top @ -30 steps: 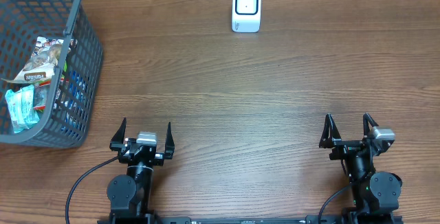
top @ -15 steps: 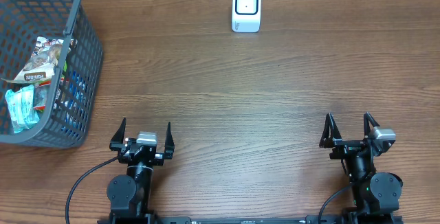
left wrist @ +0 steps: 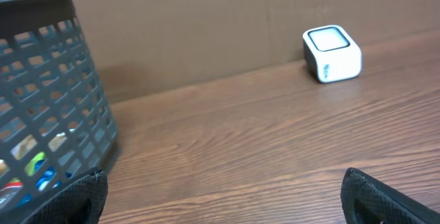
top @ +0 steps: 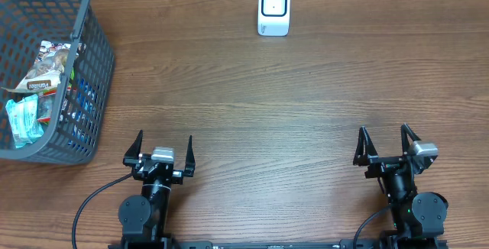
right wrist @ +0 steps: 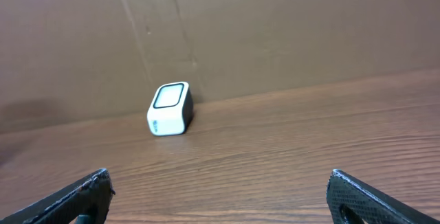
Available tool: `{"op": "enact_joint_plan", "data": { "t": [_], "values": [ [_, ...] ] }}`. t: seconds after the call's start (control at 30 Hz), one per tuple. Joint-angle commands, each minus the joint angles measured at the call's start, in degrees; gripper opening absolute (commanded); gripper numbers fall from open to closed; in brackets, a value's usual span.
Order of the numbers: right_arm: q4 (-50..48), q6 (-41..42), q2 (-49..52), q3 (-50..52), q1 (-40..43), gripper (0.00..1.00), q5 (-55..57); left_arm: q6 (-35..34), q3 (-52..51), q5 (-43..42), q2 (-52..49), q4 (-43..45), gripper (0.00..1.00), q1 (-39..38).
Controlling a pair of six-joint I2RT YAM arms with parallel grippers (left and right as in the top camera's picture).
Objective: Scan the item barcode
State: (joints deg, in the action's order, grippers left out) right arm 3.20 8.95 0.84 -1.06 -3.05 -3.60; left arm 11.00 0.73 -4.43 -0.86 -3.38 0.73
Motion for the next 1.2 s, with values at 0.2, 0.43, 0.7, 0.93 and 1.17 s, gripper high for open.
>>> {"op": "enact_joint_plan", "data": {
  "t": [0.2, 0.43, 0.7, 0.93, 1.17],
  "values": [
    [1.11, 0.13, -0.07, -6.58, -0.2, 1.0, -2.08, -2.91, 13.73, -3.15, -4.5, -6.82, 1.0, -0.22],
    [5.75, -2.67, 7.5, -17.18, -0.2, 1.0, -2.05, -2.91, 30.67, -5.77, -19.1, -14.71, 1.0, -0.22],
    [15.28, -4.55, 25.07, -36.33, -0.15, 1.0, -2.05, -2.56, 59.34, -6.91, -41.29, -29.07, 1.0, -0.22],
    [31.1, -4.55, 43.12, -57.86, -0.15, 1.0, -2.78, -0.7, 90.84, -9.16, -61.61, -48.22, 1.0, -0.22],
    [55.12, -10.12, 62.14, -85.26, -0.15, 1.0, -5.97, 0.61, 130.05, -9.18, -85.48, -71.73, 1.0, -0.22]
  ]
}}
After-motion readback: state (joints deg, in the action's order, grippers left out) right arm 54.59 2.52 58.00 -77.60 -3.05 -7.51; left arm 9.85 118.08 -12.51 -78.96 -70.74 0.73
